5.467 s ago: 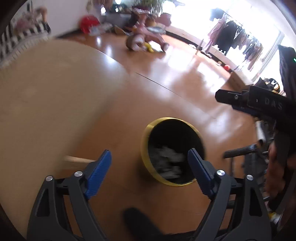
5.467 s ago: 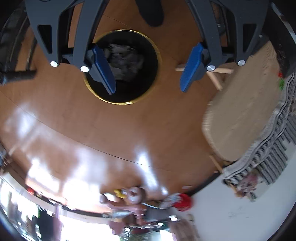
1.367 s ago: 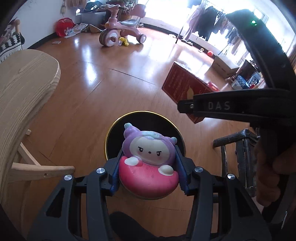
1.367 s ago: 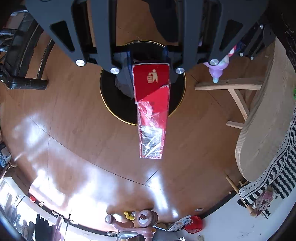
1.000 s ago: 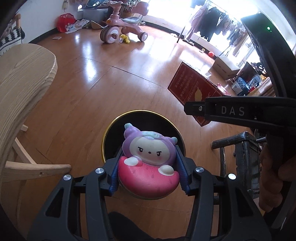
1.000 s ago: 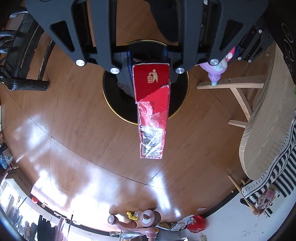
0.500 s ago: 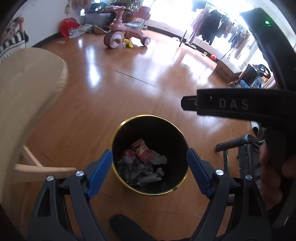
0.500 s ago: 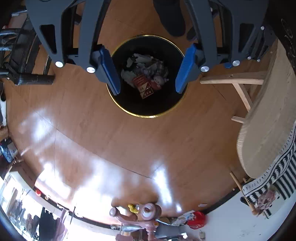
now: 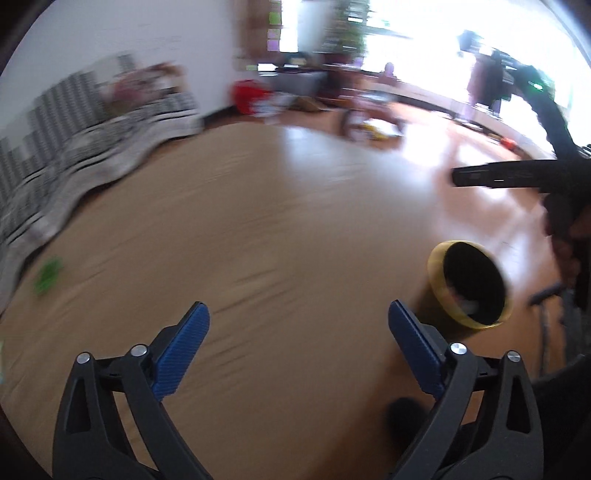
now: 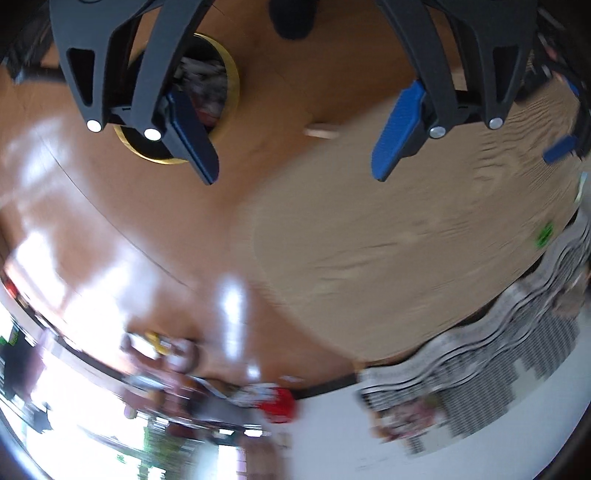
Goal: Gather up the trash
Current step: 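Swing both tools back toward the table, then grasp the green toy car with the right tool while the left tool grasps the snack stick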
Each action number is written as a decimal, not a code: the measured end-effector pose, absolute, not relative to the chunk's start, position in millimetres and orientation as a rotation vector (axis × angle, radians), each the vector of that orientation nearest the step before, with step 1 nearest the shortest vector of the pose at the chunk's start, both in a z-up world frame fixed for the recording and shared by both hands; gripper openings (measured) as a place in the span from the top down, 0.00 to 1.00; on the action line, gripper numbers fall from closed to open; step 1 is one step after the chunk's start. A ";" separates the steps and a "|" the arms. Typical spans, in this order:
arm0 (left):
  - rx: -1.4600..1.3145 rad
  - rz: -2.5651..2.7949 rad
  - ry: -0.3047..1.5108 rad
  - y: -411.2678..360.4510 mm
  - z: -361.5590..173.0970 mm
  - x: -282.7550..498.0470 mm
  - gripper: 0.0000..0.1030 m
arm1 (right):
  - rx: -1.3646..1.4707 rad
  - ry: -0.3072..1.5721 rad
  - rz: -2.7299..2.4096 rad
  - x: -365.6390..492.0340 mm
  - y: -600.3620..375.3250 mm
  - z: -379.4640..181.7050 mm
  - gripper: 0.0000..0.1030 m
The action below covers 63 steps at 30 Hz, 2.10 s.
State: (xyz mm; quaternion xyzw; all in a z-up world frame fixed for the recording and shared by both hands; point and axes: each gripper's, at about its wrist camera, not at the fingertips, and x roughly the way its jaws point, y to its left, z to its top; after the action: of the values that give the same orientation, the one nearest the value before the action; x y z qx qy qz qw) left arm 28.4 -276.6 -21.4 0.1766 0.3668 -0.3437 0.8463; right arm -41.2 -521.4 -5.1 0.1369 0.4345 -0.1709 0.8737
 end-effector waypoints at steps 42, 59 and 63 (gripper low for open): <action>0.033 -0.024 0.952 181.3 -80.0 265.0 0.06 | -0.127 0.946 0.282 307.0 -89.5 -84.9 0.05; 0.044 -0.038 0.952 184.7 -80.5 315.8 0.05 | -0.147 0.944 0.316 367.6 -72.1 -85.3 0.05; 0.044 -0.037 0.952 184.0 -79.7 315.4 0.05 | -0.148 0.944 0.316 368.0 -72.0 -85.0 0.05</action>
State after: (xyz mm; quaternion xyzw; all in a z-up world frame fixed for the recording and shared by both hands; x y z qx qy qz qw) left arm 315.4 184.0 -79.7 0.0214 0.4580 -0.0176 0.8885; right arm 368.0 -72.0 -85.0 -0.0709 0.4522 0.1516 0.8761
